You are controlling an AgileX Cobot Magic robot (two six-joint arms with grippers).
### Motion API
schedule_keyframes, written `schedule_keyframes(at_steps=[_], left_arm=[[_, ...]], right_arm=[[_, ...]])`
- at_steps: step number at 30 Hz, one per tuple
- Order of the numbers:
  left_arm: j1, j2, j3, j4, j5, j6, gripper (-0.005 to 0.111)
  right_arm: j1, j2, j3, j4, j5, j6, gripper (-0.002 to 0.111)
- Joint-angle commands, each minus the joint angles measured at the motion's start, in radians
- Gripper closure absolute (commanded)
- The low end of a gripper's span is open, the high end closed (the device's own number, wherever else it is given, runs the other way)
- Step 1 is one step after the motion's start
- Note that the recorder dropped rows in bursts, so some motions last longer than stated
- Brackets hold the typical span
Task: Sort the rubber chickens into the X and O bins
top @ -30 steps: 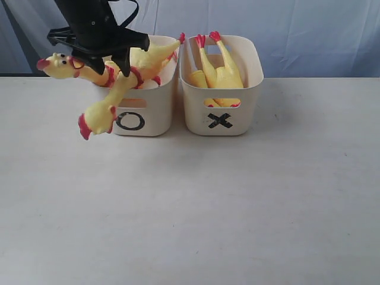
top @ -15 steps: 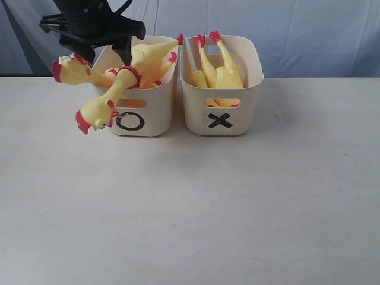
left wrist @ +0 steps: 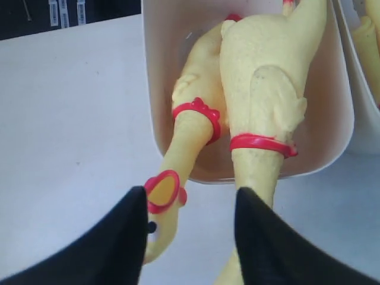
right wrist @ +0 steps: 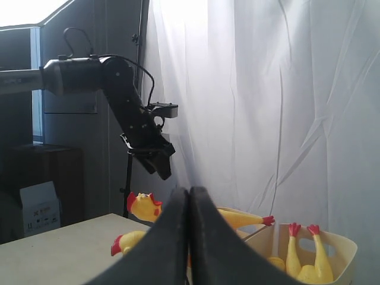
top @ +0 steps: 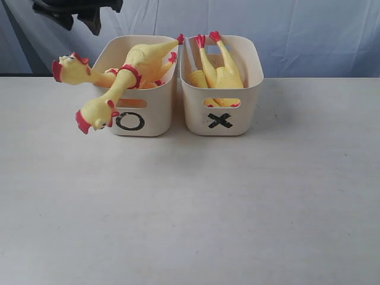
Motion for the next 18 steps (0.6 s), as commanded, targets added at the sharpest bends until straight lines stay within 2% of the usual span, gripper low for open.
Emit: schedule_keyframes(at_steps=[1,3,5,12,18], left_arm=[[0.006,-0.042,-0.010,0.031,0.000,-0.026,0.086],[0.006,-0.056,-0.010,0.040,0.000,-0.031,0.099],[0.006,-0.076,0.000,0.066,0.000,-0.050,0.107],[0.006,-0.188,0.153,0.165,0.000,-0.104,0.107],[0.006,-0.462,0.439,0.211,0.000,-0.179,0.107]], right_arm=[[-0.003,-0.006,0.005,-0.006,-0.001,-0.003,0.109],[-0.003,-0.006,0.005,-0.006,-0.001,-0.003,0.109],[-0.003,-0.006,0.005,-0.006,-0.001,-0.003,0.109],[-0.003,-0.006,0.005,-0.006,-0.003,-0.003,0.109],[-0.003,-0.006,0.005,-0.006,-0.005,-0.003,0.109]])
